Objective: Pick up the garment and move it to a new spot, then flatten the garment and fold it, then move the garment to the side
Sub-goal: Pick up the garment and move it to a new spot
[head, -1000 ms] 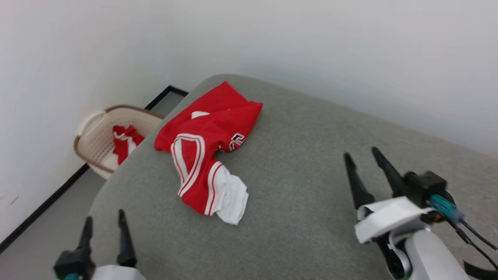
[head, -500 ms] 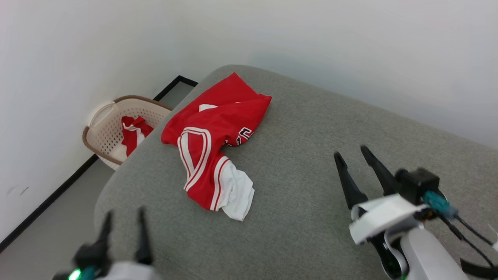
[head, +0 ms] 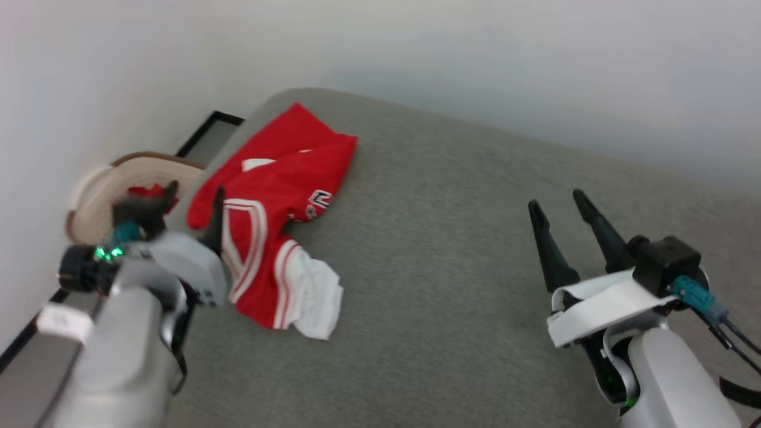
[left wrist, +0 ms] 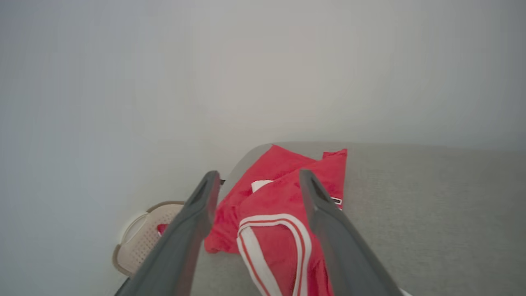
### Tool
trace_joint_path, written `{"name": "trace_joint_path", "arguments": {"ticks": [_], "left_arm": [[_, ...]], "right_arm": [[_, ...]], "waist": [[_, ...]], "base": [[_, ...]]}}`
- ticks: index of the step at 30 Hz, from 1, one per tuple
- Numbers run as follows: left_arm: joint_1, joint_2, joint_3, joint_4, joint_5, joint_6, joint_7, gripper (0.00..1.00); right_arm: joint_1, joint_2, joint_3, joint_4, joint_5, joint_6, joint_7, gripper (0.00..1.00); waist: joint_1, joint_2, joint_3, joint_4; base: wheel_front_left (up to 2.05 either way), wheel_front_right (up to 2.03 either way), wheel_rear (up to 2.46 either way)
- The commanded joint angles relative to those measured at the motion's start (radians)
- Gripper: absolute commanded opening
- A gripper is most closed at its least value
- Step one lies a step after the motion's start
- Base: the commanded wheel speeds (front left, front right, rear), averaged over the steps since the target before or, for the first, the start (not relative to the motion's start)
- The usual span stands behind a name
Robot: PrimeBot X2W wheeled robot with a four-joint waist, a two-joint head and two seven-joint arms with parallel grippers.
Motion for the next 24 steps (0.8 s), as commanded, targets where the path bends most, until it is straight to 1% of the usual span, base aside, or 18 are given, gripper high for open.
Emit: {"name": "trace_joint_path", "arguments": {"ticks": [1, 3, 4, 6, 11, 13, 17, 20, 24], "left_arm": [[-0.029, 0.0, -0.009, 0.018, -0.035, 0.0, 0.021, 1.0], [-0.098, 0.043, -0.061, 0.077, -0.093, -0.001, 0.087, 1.0], [-0.127, 0.068, -0.08, 0.101, -0.132, -0.001, 0.122, 1.0], [-0.163, 0.099, -0.119, 0.142, -0.222, -0.001, 0.211, 1.0], [-0.206, 0.196, -0.201, 0.169, -0.423, -0.001, 0.439, 1.0], [-0.205, 0.235, -0.22, 0.174, -0.488, -0.001, 0.507, 1.0], [-0.194, 0.307, -0.271, 0.2, -0.526, -0.001, 0.598, 1.0], [-0.213, 0.351, -0.277, 0.244, -0.531, -0.001, 0.609, 1.0], [-0.231, 0.357, -0.283, 0.323, -0.525, 0.003, 0.626, 1.0]], "right_arm": [[-0.018, -0.003, -0.001, -0.004, 0.001, -0.001, 0.0, 1.0], [-0.026, -0.006, -0.012, -0.011, 0.006, -0.001, 0.0, 1.0], [-0.031, -0.003, -0.016, -0.015, 0.01, -0.001, 0.0, 1.0], [-0.035, 0.003, -0.018, -0.021, 0.013, -0.001, 0.0, 1.0], [-0.041, 0.019, -0.025, -0.033, 0.018, -0.001, -0.001, 1.0], [-0.047, 0.025, -0.023, -0.037, 0.015, -0.001, -0.001, 1.0], [-0.074, 0.03, -0.021, -0.052, 0.013, -0.001, 0.0, 1.0], [-0.102, 0.036, -0.012, -0.067, 0.014, -0.001, 0.0, 1.0], [-0.121, 0.035, 0.0, -0.083, 0.005, -0.001, 0.0, 1.0]], "waist": [[0.0, 0.0, 0.202, -0.218], [0.0, 0.0, 0.234, -0.261], [0.0, 0.0, 0.248, -0.281], [0.0, 0.0, 0.265, -0.318], [0.0, 0.0, 0.284, -0.385], [0.0, 0.0, 0.289, -0.406], [0.0, 0.0, 0.32, -0.447], [0.0, 0.0, 0.362, -0.477], [0.0, 0.0, 0.407, -0.495]], "base": [[0.0, 0.0, 0.0], [0.0, 0.0, 0.0], [0.0, 0.0, 0.0], [0.0, 0.0, 0.0], [0.0, 0.0, 0.0], [0.0, 0.0, 0.0], [0.0, 0.0, 0.0], [0.0, 0.0, 0.0], [0.0, 0.0, 0.0]]}}
